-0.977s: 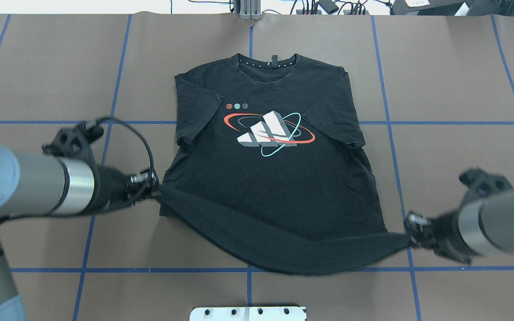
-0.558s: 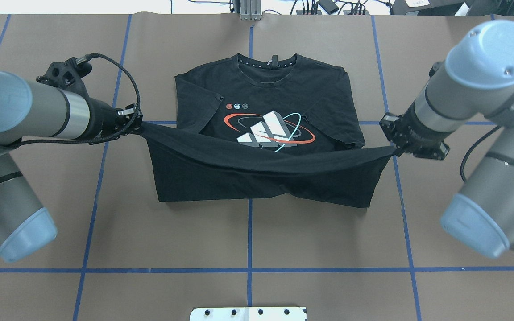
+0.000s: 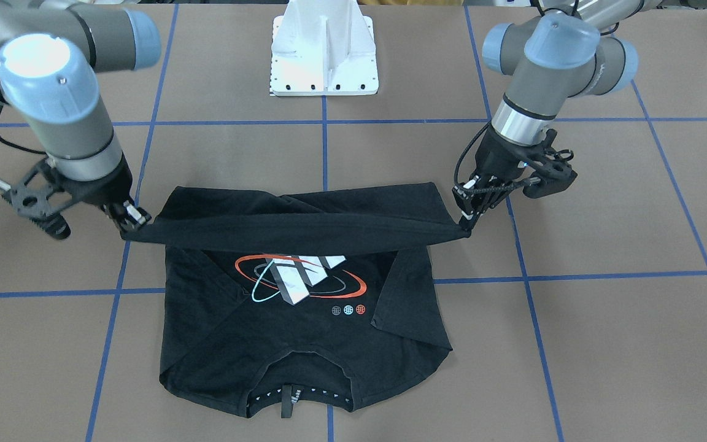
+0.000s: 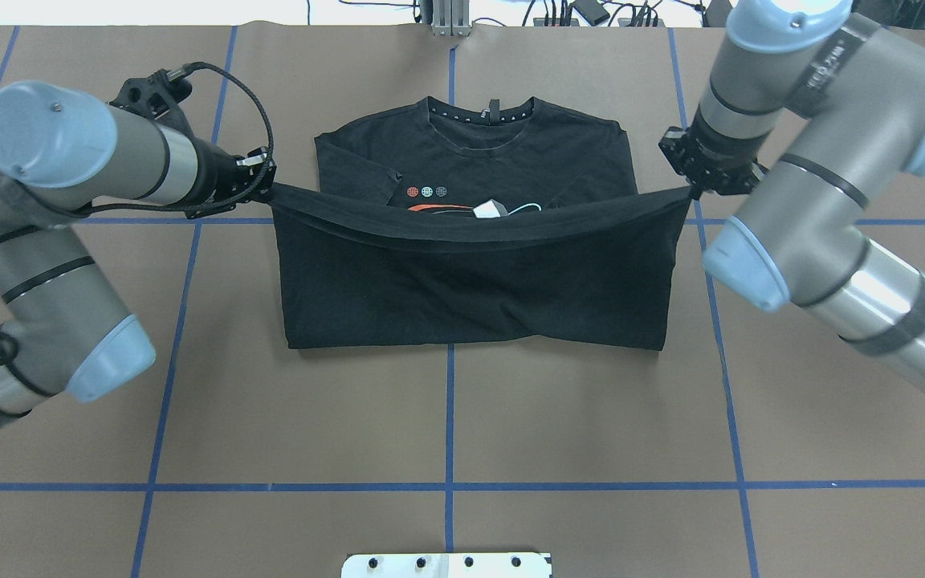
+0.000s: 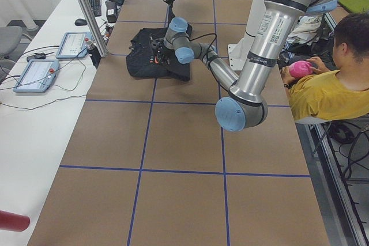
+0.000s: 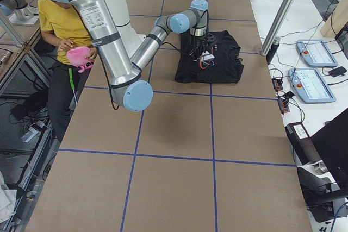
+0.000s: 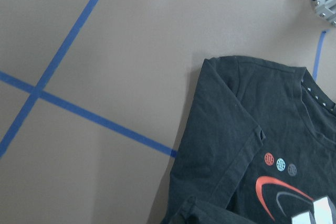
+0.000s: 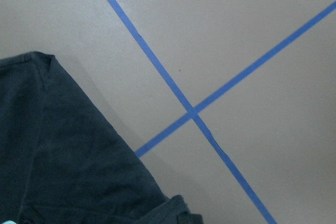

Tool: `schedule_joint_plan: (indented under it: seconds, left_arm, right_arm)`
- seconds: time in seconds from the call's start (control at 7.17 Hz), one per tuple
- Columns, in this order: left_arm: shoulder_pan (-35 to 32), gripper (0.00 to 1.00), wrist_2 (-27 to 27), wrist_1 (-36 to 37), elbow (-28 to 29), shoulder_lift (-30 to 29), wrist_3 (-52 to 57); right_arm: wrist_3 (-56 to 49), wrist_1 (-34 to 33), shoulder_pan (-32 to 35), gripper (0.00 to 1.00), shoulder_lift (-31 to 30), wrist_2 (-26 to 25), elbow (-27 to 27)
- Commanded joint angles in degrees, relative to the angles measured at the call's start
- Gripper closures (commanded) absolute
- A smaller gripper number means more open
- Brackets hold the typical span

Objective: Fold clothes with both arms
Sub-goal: 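Lift the hem with both grippers and fold it toward the collar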

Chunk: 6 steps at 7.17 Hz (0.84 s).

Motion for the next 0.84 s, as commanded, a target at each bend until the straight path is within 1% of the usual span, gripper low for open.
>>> schedule_joint_plan:
  seconds: [0.0, 0.14, 0.28, 0.42, 0.56, 0.7]
  left_arm:
    - [-1.71, 1.00, 0.19, -9.26, 12.60, -4.51, 0.04]
    - [-2.24, 1.00, 0.28, -12.53, 17.45, -6.35, 0.04]
    - [-2.33, 1.00, 2.37, -15.95, 21.50, -7.50, -0.04]
    - [-2.33, 1.00, 3.61, -17.81, 25.28, -9.43, -0.04]
    - [-2.33, 0.92, 4.14, -20.18, 28.28, -10.15, -0.04]
    - [-2.33, 0.83, 5.28, -22.55, 30.22, -10.24, -0.04]
  right_arm:
    - [-1.58, 11.51, 1.80, 1.00, 6.87, -1.59, -17.74]
    - [-1.85, 11.80, 1.62, 1.00, 8.73, -3.52, -21.03]
    - [-1.76, 14.50, 0.93, 1.00, 10.58, -5.11, -24.89]
    - [-1.50, 18.01, -0.65, 1.00, 11.12, -7.30, -28.67]
    - [-1.32, 20.04, -1.36, 1.00, 11.21, -9.23, -30.01]
    - [-1.32, 20.15, -1.80, 0.70, 11.56, -10.65, -31.16]
